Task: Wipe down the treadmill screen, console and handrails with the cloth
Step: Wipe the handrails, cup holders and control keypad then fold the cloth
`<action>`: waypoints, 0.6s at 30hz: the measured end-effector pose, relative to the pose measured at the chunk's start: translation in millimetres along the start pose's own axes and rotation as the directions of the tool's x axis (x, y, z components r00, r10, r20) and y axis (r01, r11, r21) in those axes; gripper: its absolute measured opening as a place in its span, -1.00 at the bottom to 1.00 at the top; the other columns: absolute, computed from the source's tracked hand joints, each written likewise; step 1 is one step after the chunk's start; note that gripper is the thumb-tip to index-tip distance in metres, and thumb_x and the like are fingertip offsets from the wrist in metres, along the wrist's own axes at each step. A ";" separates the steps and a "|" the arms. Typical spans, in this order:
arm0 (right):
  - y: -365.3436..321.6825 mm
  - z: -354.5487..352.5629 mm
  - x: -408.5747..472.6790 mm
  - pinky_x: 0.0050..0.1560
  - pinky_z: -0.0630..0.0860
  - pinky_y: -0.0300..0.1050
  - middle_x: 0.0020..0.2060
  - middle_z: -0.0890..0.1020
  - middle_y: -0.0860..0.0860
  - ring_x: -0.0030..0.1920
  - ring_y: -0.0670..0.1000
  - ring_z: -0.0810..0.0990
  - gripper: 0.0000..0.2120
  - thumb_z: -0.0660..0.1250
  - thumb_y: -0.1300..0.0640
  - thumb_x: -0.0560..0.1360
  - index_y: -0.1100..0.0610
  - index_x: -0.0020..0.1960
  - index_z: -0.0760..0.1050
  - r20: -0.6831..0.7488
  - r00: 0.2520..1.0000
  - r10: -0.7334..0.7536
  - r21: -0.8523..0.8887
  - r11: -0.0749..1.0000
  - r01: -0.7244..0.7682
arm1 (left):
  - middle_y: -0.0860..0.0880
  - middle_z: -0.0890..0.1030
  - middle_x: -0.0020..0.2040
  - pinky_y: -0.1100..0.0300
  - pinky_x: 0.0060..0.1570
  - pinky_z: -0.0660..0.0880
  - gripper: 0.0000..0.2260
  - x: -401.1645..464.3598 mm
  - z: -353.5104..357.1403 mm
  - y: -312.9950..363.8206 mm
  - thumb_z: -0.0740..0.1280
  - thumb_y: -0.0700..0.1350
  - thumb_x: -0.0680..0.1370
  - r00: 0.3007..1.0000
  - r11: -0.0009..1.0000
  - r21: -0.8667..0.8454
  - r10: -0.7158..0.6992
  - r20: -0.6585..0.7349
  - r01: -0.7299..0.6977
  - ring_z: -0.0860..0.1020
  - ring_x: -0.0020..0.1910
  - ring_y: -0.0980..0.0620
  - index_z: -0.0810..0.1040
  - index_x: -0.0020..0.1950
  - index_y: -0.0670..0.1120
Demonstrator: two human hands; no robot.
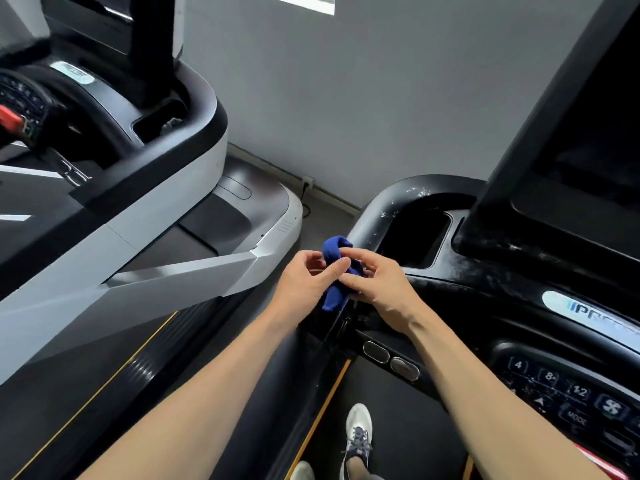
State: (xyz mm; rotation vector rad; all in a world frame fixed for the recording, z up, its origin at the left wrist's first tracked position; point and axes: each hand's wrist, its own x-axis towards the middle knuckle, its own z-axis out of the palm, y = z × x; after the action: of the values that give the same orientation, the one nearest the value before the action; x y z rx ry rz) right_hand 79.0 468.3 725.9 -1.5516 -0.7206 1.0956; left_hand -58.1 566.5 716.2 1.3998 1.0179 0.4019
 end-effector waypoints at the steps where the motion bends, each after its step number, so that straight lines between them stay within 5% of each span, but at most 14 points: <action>1: -2.9 0.8 -5.3 0.07 0.64 0.05 0.08 0.69 0.12 0.04 0.02 0.67 -0.63 0.43 0.33 0.50 0.06 0.27 0.60 0.025 1.000 0.020 0.052 0.998 -0.021 | -0.01 0.72 0.01 0.09 0.07 0.59 -0.42 1.3 1.7 2.4 0.58 0.27 0.30 1.000 1.000 -0.020 -0.011 0.009 0.012 0.68 0.01 0.08 0.58 0.14 -0.06; 4: -8.9 -1.0 -13.4 0.02 0.63 0.05 -0.04 0.67 0.12 -0.05 0.03 0.65 -0.76 0.50 0.23 0.47 0.13 0.11 0.58 -0.092 0.995 0.034 0.081 0.996 -0.027 | -0.06 0.73 -0.08 -0.11 0.06 0.63 -0.77 3.3 0.1 4.7 0.49 0.03 0.42 1.000 1.000 -0.026 -0.005 -0.008 0.004 0.70 -0.06 -0.07 0.65 0.01 -0.04; 6: -9.5 -8.1 -14.0 -0.03 0.64 0.02 -0.05 0.65 0.07 -0.09 -0.01 0.66 -0.60 0.58 0.09 0.40 0.13 0.12 0.48 -0.218 0.975 0.046 -0.058 0.997 -0.059 | -0.12 0.73 -0.05 -0.06 0.00 0.62 -0.91 0.9 2.8 7.0 0.41 -0.15 0.56 0.994 0.989 -0.138 -0.029 0.110 0.044 0.68 -0.07 -0.11 0.66 0.06 -0.06; 8: -10.9 -16.3 -13.9 -0.11 0.55 -0.10 -0.06 0.67 0.02 -0.08 -0.02 0.66 -0.60 0.55 -0.04 0.41 0.08 0.13 0.50 -0.188 0.978 0.092 -0.127 0.985 -0.117 | -0.14 0.71 -0.02 0.00 -0.02 0.61 -0.84 -3.7 9.0 12.5 0.30 -0.27 0.64 0.973 0.970 -0.224 -0.046 0.224 0.097 0.67 -0.05 -0.08 0.65 0.13 -0.12; 11: -11.4 -28.6 -15.8 -0.06 0.56 0.05 -0.19 0.66 0.01 -0.15 -0.01 0.61 -0.80 0.43 0.03 0.50 0.17 -0.07 0.55 -0.101 0.986 0.133 -0.175 0.973 -0.149 | -0.08 0.70 -0.13 0.10 -0.17 0.55 -0.79 -0.5 12.1 15.7 0.28 -0.25 0.58 0.987 0.999 -0.049 0.001 0.158 0.007 0.61 -0.19 0.00 0.69 0.03 -0.03; 13: -13.2 -33.9 -16.6 0.04 0.61 0.17 -0.16 0.70 0.14 -0.10 0.14 0.70 -0.90 0.35 0.18 0.55 0.21 -0.09 0.48 -0.129 0.981 0.148 -0.056 0.986 -0.156 | -0.16 0.69 -0.14 0.17 -0.32 0.49 -0.84 3.0 10.1 16.4 0.30 -0.24 0.56 0.997 0.997 0.073 -0.002 0.078 -0.004 0.58 -0.29 0.00 0.63 0.03 -0.04; 15: -16.7 -35.2 -16.9 -0.08 0.66 0.21 -0.09 0.67 0.34 -0.15 0.27 0.71 -0.92 0.32 0.28 0.56 0.28 -0.03 0.44 -0.188 0.973 0.137 0.101 0.988 -0.120 | -0.22 0.69 -0.10 0.18 -0.39 0.52 -0.92 5.1 11.1 19.2 0.34 -0.25 0.58 0.999 0.999 0.053 0.001 0.036 -0.003 0.62 -0.30 -0.04 0.55 0.05 -0.13; 18: -15.4 -30.7 -5.0 -0.31 0.64 0.08 -0.12 0.65 0.30 -0.33 0.16 0.65 -0.76 0.40 0.22 0.55 0.35 0.06 0.42 -0.328 0.937 0.117 0.194 0.980 -0.054 | -0.22 0.69 -0.12 0.10 -0.39 0.57 -0.95 13.0 15.7 24.5 0.33 -0.23 0.60 0.999 1.000 0.009 0.018 -0.040 -0.018 0.70 -0.27 -0.10 0.53 0.02 -0.20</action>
State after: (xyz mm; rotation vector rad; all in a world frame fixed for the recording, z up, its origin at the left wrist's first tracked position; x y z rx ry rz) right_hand 106.5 455.5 742.9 -1.5709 -0.3119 0.8978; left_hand -31.0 571.5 732.2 1.4141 1.0412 0.4412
